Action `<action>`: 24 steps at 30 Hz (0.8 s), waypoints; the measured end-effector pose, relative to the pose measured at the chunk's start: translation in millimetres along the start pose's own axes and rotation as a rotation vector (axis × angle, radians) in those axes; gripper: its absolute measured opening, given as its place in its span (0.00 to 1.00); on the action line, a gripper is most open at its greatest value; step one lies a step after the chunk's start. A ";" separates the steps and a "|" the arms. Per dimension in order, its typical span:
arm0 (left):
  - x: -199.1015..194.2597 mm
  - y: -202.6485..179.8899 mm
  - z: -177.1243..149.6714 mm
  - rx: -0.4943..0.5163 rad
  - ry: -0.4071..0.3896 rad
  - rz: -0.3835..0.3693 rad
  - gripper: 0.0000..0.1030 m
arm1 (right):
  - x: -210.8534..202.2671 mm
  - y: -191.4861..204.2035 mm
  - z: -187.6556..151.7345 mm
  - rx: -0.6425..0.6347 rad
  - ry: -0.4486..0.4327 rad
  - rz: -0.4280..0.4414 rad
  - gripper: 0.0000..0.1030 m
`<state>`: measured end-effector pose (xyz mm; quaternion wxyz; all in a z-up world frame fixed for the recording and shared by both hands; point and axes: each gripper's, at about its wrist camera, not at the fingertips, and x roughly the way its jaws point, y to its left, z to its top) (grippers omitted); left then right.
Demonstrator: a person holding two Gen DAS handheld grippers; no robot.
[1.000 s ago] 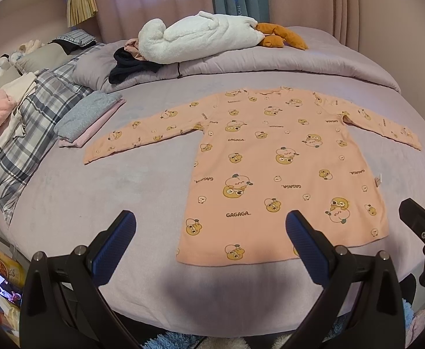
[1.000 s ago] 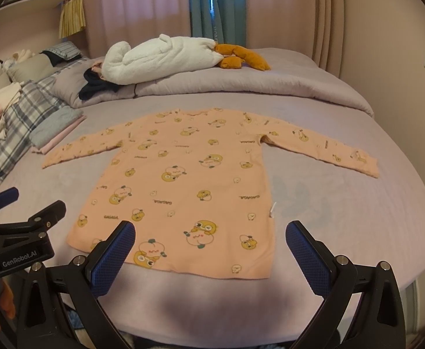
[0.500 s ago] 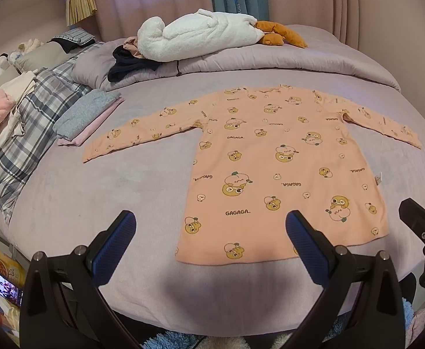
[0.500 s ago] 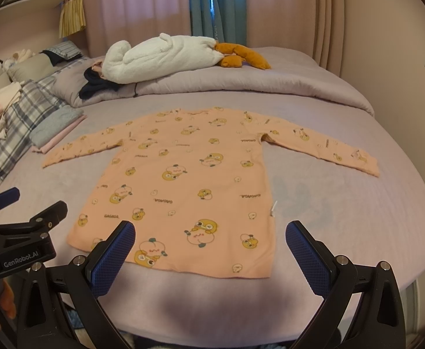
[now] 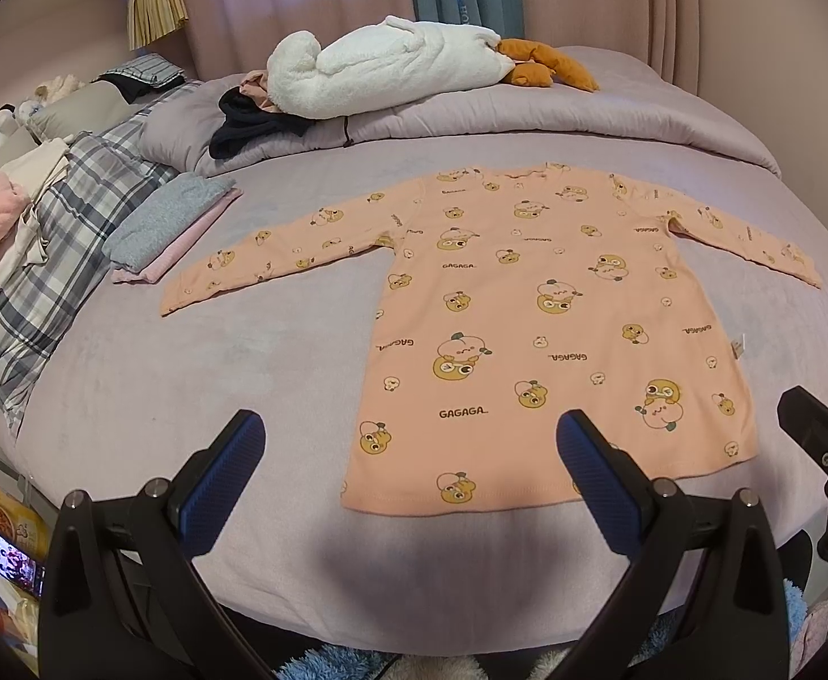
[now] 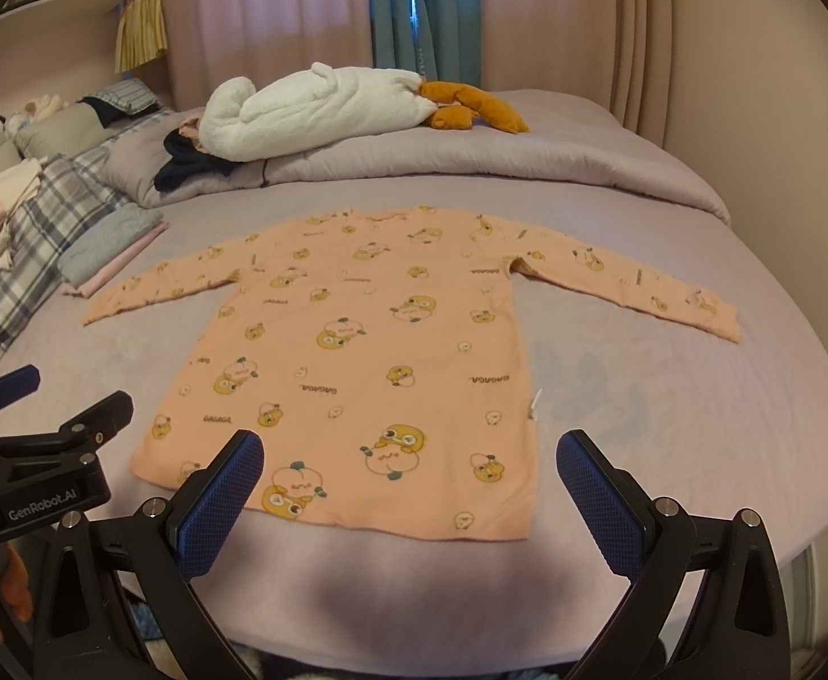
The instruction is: Fold small clothes
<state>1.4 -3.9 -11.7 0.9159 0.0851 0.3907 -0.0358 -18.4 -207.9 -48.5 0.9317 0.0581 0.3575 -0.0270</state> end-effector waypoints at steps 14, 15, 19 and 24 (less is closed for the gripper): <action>1.2 -0.1 -0.1 0.000 0.002 0.005 1.00 | -0.1 -0.3 0.5 0.000 0.002 0.001 0.99; 1.9 -0.6 -0.7 0.001 0.004 0.007 1.00 | 0.3 0.7 -0.1 0.000 0.002 0.004 0.99; 2.7 -0.1 -3.3 0.005 0.001 0.008 1.00 | 3.4 0.9 -5.7 0.005 0.005 0.006 0.99; 4.8 -0.7 -3.7 0.008 0.002 0.009 1.00 | 5.6 -8.5 -7.7 0.019 0.013 0.011 0.99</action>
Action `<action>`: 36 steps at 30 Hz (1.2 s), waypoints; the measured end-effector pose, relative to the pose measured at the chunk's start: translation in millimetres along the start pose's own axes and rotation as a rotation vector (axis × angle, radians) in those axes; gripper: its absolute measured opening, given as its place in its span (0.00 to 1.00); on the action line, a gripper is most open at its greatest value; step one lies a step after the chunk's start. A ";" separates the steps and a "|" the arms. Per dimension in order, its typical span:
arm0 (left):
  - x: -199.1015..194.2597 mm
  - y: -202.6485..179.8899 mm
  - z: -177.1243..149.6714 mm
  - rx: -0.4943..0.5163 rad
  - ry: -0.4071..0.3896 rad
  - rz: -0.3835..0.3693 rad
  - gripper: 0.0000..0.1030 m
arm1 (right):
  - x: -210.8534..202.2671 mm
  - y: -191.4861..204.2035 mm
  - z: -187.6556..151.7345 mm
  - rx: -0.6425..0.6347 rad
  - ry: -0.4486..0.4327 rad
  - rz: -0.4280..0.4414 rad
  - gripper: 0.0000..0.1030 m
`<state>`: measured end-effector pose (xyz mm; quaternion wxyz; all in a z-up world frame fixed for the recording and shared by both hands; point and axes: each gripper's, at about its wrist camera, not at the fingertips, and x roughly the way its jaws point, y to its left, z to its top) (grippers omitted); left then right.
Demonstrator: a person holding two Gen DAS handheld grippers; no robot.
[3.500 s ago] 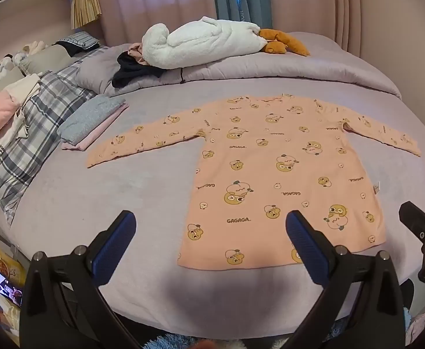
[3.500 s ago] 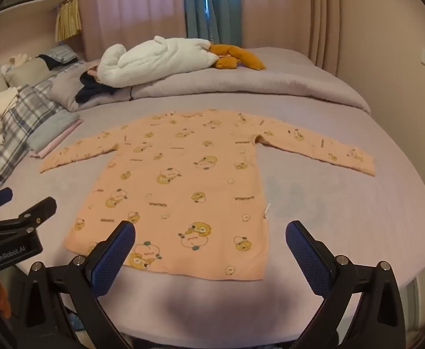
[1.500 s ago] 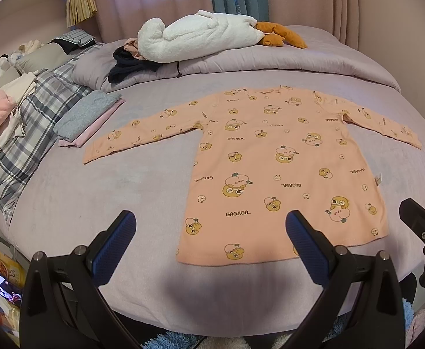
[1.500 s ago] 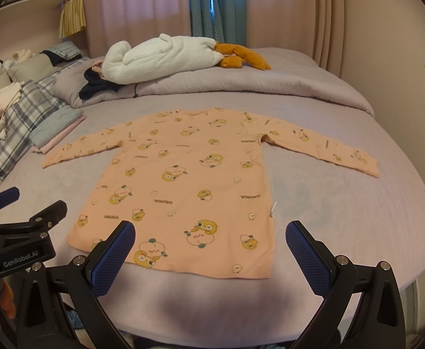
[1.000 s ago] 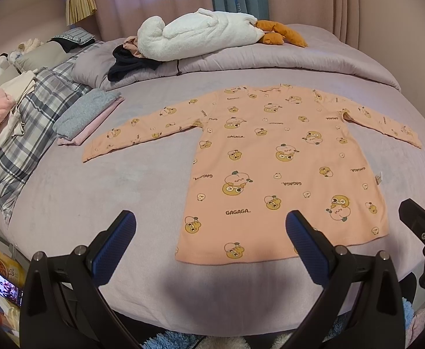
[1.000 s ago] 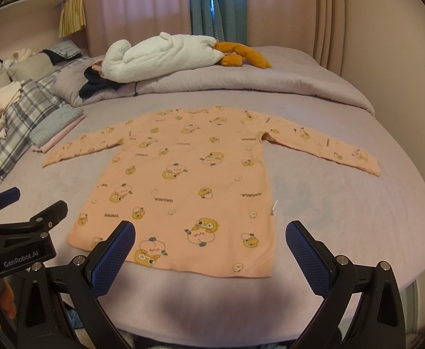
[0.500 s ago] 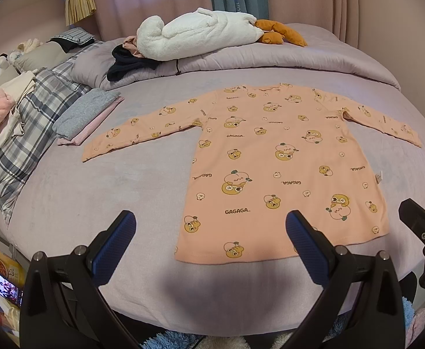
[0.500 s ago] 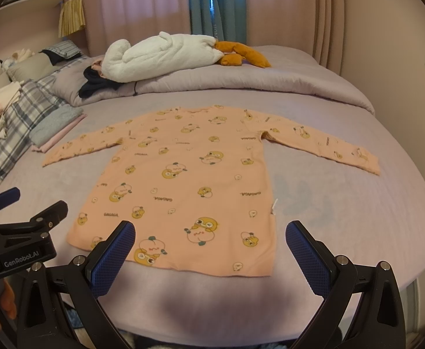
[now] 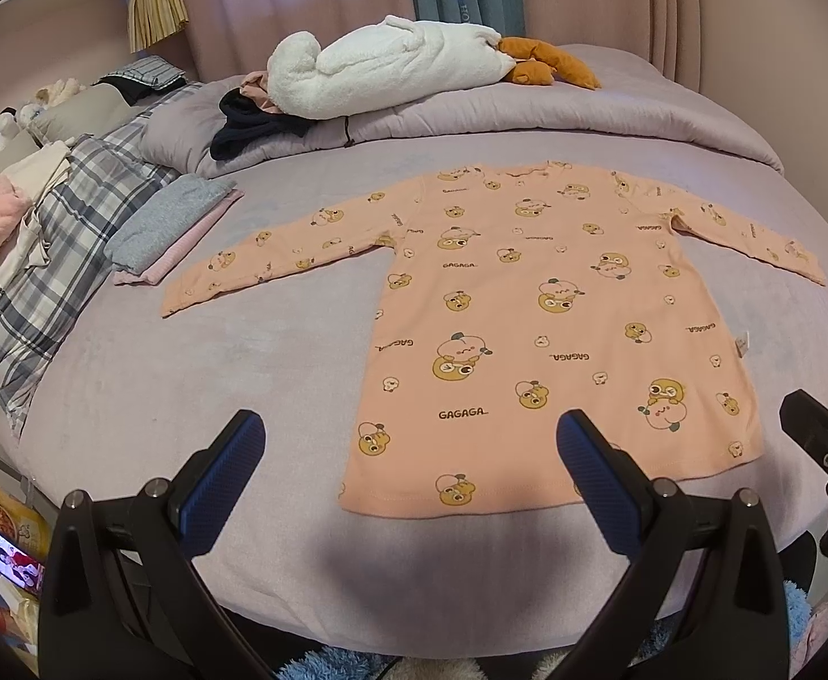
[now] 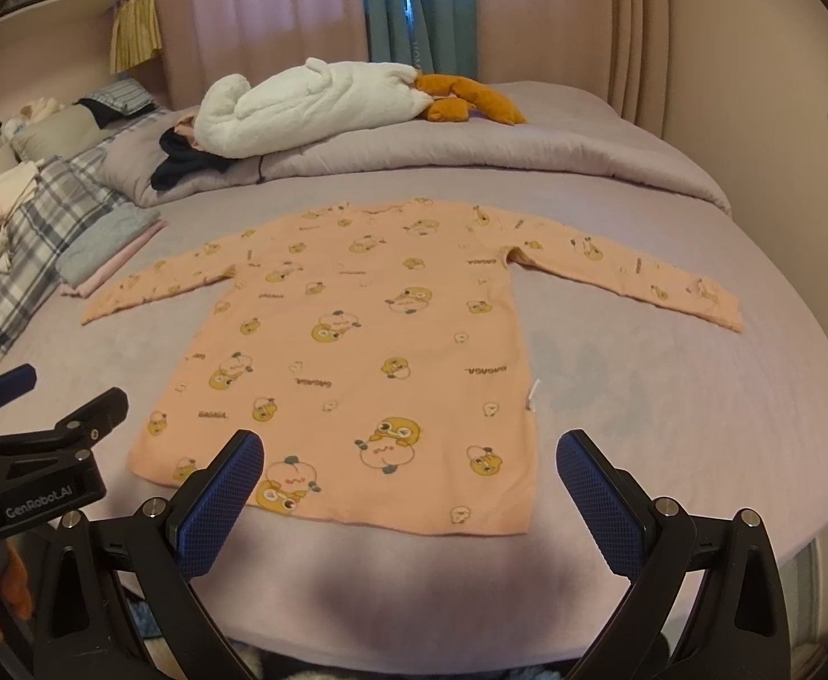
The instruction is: Fold small clothes
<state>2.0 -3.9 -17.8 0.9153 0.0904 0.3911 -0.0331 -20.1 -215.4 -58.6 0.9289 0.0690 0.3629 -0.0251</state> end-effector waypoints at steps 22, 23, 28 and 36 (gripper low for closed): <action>101.8 -13.9 43.0 -0.236 0.119 -0.400 1.00 | 80.6 -228.3 -16.7 0.733 0.012 0.190 0.99; 105.7 -14.3 47.9 -0.245 0.115 -0.404 1.00 | 81.9 -241.5 -15.6 0.761 -0.006 0.191 0.99; 127.6 -21.7 72.9 -0.249 0.134 -0.408 1.00 | 98.6 -293.6 -11.1 0.895 -0.055 0.198 0.99; 161.0 -35.7 100.2 -0.238 0.151 -0.411 1.00 | 128.3 -338.7 6.3 1.041 -0.148 0.216 0.99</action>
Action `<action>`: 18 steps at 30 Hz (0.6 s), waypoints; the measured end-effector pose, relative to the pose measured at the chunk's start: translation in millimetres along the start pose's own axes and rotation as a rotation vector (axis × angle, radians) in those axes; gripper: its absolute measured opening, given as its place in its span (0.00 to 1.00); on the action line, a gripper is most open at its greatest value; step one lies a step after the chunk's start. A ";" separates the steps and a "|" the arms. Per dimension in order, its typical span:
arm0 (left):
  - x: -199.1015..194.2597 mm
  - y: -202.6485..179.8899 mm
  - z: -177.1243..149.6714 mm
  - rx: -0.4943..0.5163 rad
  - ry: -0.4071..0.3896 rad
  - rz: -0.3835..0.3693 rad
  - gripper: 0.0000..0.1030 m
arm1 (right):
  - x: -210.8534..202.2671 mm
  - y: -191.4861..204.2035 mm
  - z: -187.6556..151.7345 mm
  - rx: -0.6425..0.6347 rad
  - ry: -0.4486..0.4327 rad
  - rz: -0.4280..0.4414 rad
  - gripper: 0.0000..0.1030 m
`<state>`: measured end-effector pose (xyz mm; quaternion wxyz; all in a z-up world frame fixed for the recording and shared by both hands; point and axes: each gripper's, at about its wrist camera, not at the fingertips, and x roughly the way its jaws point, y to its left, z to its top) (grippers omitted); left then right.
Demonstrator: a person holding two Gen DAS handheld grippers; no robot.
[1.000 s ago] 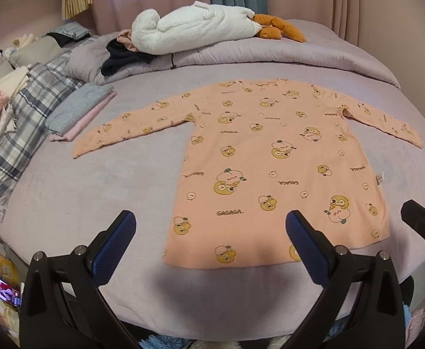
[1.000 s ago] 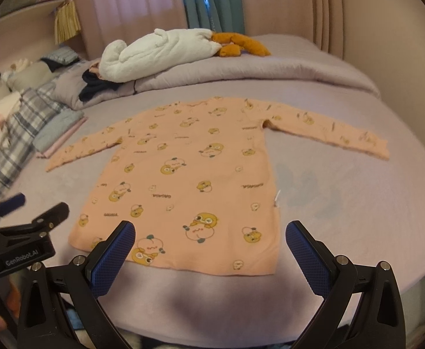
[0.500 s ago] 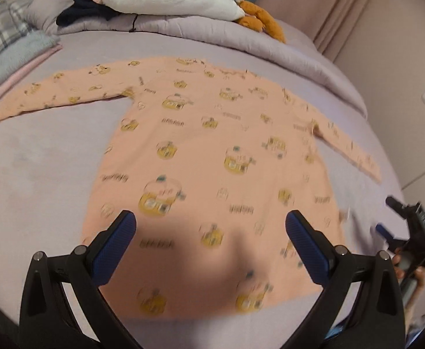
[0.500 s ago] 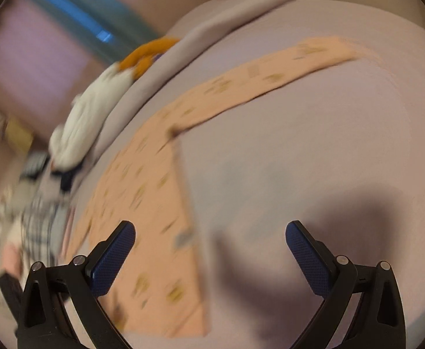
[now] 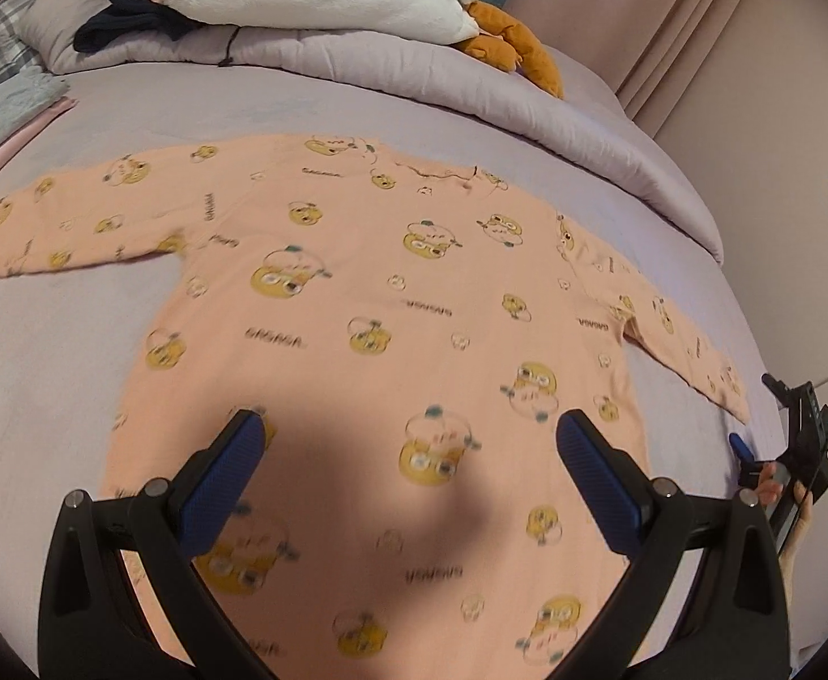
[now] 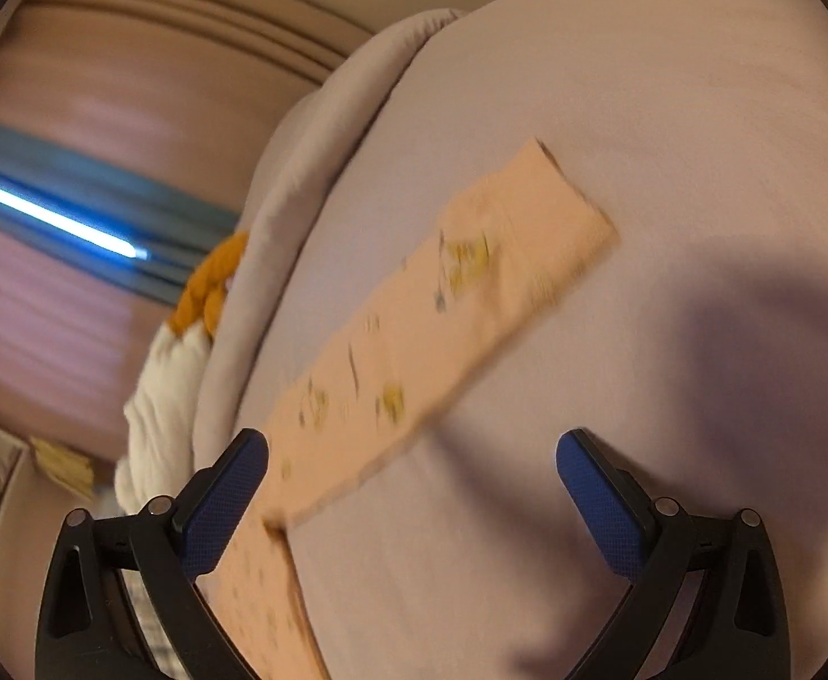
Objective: Fold small clothes
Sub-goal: 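Grasp the sleeve cuff nearest the right gripper with the right gripper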
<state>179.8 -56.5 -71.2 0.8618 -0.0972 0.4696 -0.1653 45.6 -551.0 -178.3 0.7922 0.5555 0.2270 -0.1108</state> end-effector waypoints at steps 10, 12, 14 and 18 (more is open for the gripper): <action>28.3 23.0 25.7 -0.048 0.011 0.041 1.00 | 17.3 -12.4 19.9 0.017 -0.065 -0.116 0.14; 26.9 32.3 28.5 -0.059 0.011 0.051 1.00 | 17.9 -4.1 20.4 -0.016 -0.070 -0.121 0.06; 22.4 47.3 31.2 -0.073 0.009 0.075 1.00 | 14.6 19.8 13.8 -0.086 -0.071 -0.112 0.05; 10.5 71.9 33.6 -0.105 0.000 0.086 1.00 | 21.2 90.1 2.0 -0.237 -0.046 -0.090 0.05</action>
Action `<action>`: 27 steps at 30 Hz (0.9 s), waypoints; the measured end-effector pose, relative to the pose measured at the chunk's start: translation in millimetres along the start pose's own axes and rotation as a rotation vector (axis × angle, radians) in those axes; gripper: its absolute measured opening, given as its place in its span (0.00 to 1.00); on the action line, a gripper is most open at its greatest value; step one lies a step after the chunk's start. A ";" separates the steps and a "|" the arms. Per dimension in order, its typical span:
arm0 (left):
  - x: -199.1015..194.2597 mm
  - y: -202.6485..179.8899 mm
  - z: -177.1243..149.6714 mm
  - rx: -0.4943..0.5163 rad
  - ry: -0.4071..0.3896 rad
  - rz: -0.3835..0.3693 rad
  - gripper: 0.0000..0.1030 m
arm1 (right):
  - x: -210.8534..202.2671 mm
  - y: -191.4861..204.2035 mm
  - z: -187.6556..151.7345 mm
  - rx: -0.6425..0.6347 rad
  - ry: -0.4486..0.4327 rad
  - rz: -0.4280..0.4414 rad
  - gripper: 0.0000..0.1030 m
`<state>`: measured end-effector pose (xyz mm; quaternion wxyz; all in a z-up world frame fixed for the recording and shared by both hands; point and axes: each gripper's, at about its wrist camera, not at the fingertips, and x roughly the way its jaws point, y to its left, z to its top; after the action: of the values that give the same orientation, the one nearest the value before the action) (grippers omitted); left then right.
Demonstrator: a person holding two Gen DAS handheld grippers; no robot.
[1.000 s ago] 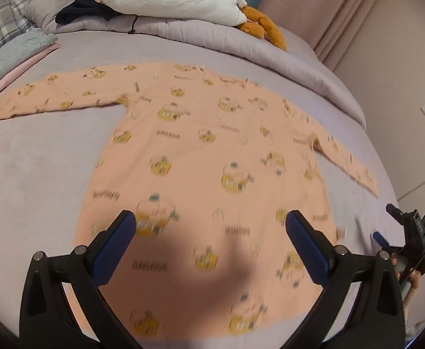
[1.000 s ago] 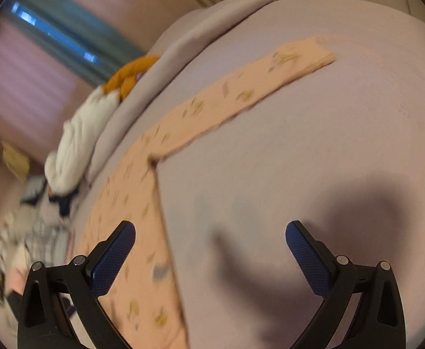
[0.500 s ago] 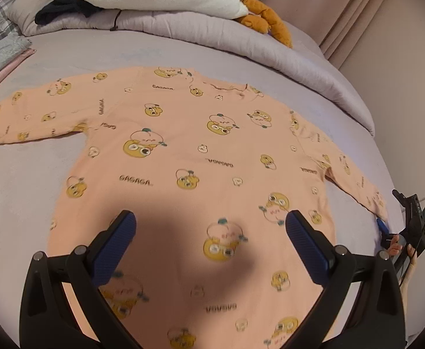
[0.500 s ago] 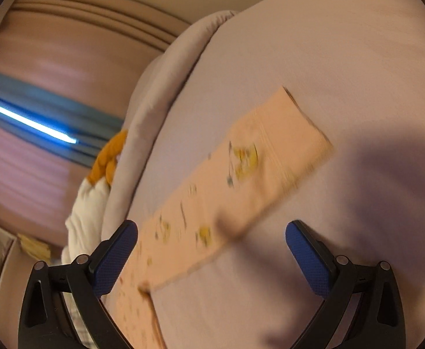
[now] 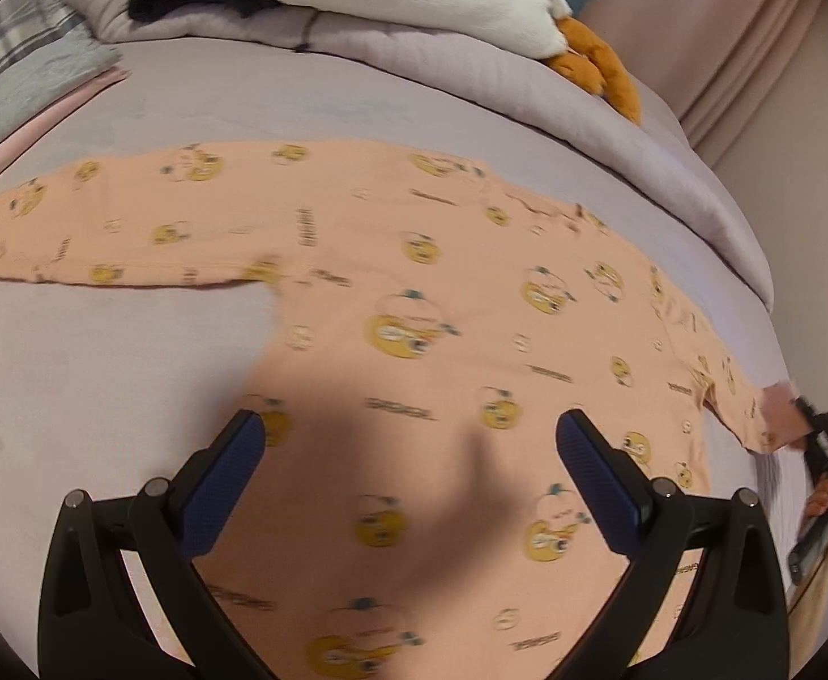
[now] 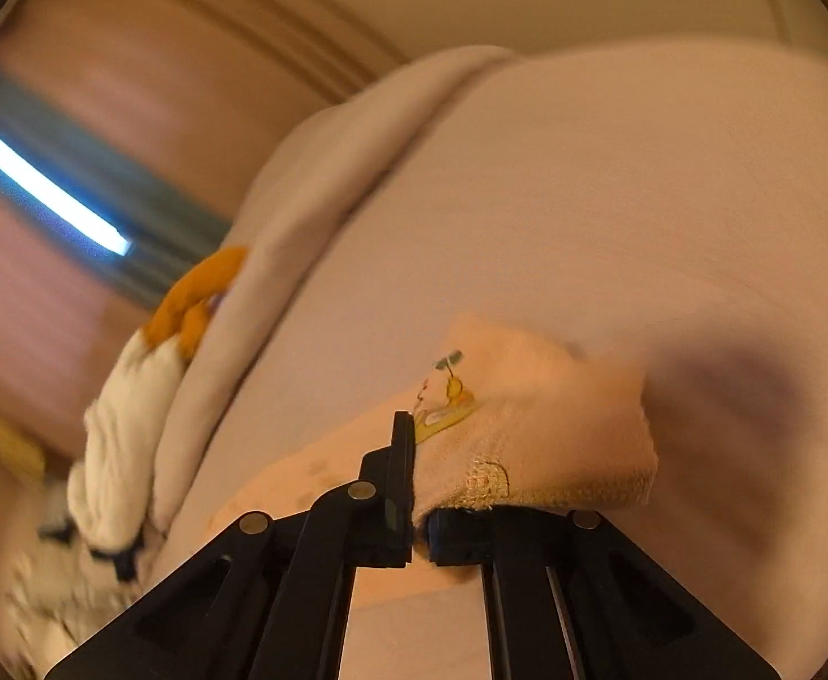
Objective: Fold small clothes
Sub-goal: 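Grasp the sleeve cuff nearest the right gripper with the right gripper, then fold the held sleeve across the shirt body with the right gripper, release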
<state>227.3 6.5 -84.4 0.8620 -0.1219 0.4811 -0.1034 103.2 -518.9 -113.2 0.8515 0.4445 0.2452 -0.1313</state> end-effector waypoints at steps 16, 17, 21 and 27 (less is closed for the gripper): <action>-56.6 154.2 2.8 -0.258 -0.074 0.053 1.00 | 54.5 343.5 -174.3 -0.888 0.090 0.040 0.05; -56.2 160.6 3.9 -0.273 -0.074 0.058 1.00 | 64.6 352.0 -196.4 -0.951 0.104 0.031 0.05; -53.8 198.9 3.4 -0.371 -0.073 0.066 1.00 | 107.5 375.5 -274.7 -1.193 0.160 -0.021 0.05; -51.5 236.0 3.9 -0.493 -0.076 -0.019 1.00 | 145.0 372.8 -364.5 -1.455 0.241 -0.091 0.06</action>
<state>218.5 246.1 -114.1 0.8228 -0.3365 0.4578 0.0137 280.7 -7.7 -109.2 0.8919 -0.2316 0.3804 0.0788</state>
